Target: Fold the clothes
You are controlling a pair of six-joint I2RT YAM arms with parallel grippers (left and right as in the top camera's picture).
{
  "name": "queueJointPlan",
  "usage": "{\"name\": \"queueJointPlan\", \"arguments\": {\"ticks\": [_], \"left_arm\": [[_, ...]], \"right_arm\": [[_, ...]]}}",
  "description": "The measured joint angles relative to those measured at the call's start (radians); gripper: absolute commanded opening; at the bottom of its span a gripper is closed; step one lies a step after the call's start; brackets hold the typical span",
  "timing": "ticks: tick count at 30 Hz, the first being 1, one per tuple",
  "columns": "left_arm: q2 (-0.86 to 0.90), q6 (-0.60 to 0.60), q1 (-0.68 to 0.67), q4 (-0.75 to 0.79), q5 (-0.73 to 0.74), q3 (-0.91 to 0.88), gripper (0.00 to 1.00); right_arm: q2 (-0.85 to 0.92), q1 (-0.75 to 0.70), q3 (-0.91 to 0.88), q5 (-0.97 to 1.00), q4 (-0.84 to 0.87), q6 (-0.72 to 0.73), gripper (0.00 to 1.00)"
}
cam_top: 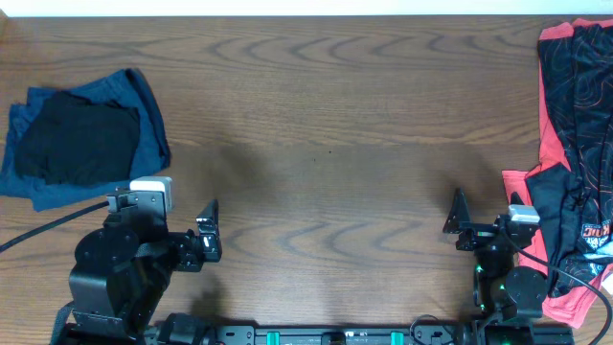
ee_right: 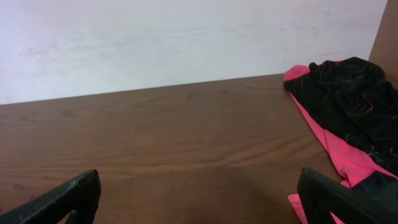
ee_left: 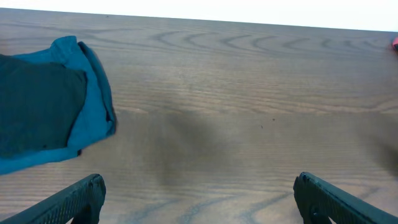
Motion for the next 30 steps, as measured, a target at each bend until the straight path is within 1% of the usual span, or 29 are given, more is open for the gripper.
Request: {"name": "queueJointPlan", "arguments": {"ticks": [6, 11, 13, 16, 19, 24, 28, 30], "left_arm": [[-0.002, 0.004, 0.001, -0.003, -0.003, 0.000, 0.98], [-0.056, 0.030, 0.049, -0.095, -0.023, -0.015, 0.98], [-0.100, 0.038, 0.066, -0.097, -0.030, -0.053, 0.98], [-0.190, 0.044, 0.073, -0.045, -0.037, -0.175, 0.98], [-0.283, 0.045, 0.073, 0.073, -0.045, -0.341, 0.98], [-0.426, 0.048, 0.073, 0.340, -0.053, -0.638, 0.98], [-0.526, 0.048, 0.073, 0.621, -0.053, -0.843, 0.98], [-0.549, 0.048, 0.073, 0.785, -0.055, -0.931, 0.98]], "right_arm": [[0.000, 0.000, 0.000, 0.000, 0.000, 0.000, 0.99], [0.000, 0.000, 0.000, 0.000, 0.000, 0.000, 0.99], [0.000, 0.000, 0.000, 0.000, 0.000, 0.000, 0.99], [0.000, 0.000, 0.000, -0.001, 0.000, 0.000, 0.99], [-0.001, 0.000, 0.000, -0.001, -0.001, 0.000, 0.99], [-0.001, 0.000, 0.000, -0.002, -0.001, 0.000, 0.99], [-0.001, 0.000, 0.000, -0.003, -0.001, 0.000, 0.99], [-0.001, 0.000, 0.000, -0.004, -0.002, 0.000, 0.99]]}}
